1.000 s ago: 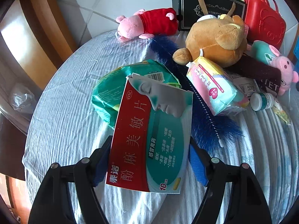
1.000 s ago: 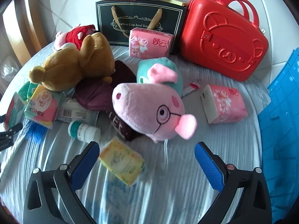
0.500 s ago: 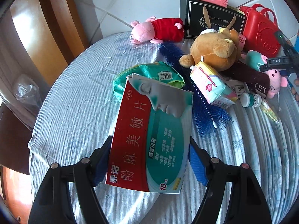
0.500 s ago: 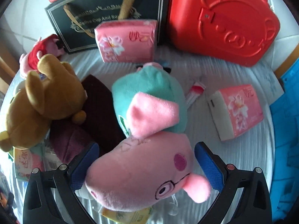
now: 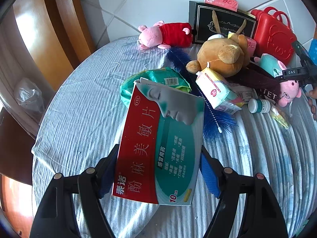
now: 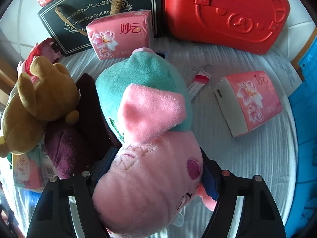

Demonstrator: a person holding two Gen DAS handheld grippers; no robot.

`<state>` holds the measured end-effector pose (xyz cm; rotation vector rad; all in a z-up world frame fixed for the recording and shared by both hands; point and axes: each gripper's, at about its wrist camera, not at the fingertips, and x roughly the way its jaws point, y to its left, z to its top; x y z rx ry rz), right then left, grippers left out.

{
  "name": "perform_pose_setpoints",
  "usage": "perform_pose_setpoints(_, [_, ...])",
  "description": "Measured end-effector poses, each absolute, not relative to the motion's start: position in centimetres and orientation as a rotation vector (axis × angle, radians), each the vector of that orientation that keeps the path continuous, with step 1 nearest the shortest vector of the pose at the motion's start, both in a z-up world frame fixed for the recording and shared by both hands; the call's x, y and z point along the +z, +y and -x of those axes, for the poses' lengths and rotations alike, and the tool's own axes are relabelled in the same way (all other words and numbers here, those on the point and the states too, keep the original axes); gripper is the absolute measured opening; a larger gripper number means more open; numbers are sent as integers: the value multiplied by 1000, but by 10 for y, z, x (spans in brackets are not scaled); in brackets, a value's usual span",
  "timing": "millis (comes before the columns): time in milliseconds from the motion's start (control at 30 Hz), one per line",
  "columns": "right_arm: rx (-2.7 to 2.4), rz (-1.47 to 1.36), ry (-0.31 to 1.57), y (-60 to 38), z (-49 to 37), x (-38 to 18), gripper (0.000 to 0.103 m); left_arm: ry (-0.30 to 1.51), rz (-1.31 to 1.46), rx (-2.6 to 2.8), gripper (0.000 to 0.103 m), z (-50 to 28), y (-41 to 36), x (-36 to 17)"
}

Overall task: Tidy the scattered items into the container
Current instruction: 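Grasp the pink pig plush with the right tool and lift it, then carry the medicine box with the left tool while the right tool carries the pig to the blue bin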

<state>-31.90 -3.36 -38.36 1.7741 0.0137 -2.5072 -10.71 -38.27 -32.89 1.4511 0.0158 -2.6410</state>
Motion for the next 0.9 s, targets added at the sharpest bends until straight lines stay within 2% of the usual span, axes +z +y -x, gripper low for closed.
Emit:
perform_pose_setpoints(433, [-2480, -1694, -28, -22, 267, -340, 75, 38, -1373, -2686, 74, 102, -356, -292])
perform_pose_setpoints(900, [-2413, -1554, -25, -24, 186, -269, 75, 36, -1340, -2685, 74, 85, -325, -254])
